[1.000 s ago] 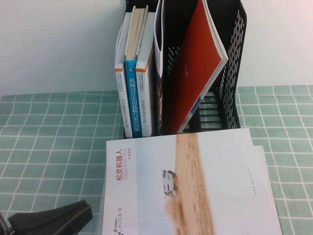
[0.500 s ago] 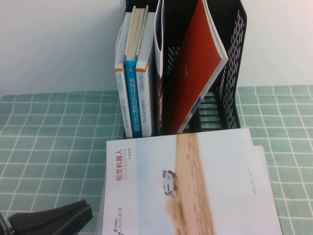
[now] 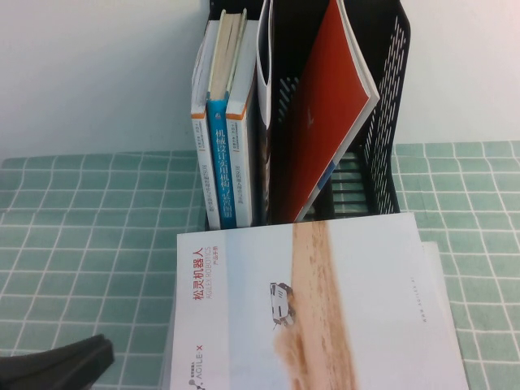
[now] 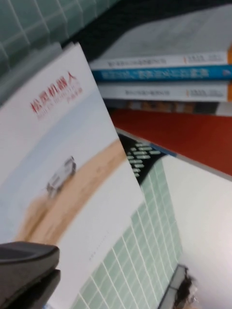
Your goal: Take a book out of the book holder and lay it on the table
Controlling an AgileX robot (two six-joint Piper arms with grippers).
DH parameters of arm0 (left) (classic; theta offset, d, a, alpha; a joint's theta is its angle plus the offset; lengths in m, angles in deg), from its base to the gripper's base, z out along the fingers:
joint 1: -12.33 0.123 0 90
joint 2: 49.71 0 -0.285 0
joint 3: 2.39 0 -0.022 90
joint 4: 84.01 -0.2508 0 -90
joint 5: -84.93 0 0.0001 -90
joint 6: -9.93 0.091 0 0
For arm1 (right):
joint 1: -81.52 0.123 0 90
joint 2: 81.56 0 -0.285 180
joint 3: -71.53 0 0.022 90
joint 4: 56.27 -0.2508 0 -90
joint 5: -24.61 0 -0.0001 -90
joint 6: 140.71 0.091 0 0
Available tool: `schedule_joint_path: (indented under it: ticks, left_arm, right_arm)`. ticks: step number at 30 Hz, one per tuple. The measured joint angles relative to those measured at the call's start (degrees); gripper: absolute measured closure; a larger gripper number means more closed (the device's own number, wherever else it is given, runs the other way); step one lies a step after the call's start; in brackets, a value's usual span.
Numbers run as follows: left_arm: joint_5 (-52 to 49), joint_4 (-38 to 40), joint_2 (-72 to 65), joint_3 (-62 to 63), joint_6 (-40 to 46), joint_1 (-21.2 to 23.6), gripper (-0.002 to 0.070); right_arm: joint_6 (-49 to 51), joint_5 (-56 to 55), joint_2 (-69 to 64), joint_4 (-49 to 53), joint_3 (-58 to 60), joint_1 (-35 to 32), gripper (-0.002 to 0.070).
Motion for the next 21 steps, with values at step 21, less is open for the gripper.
schedule_joint_path:
  ticks: [21]
  left_arm:
    - [9.7,39.9,21.0,-13.3,57.9,46.6,0.0678]
  right_arm:
    - [0.0,0.1,0.0,0.0,0.0,0.0,0.0674]
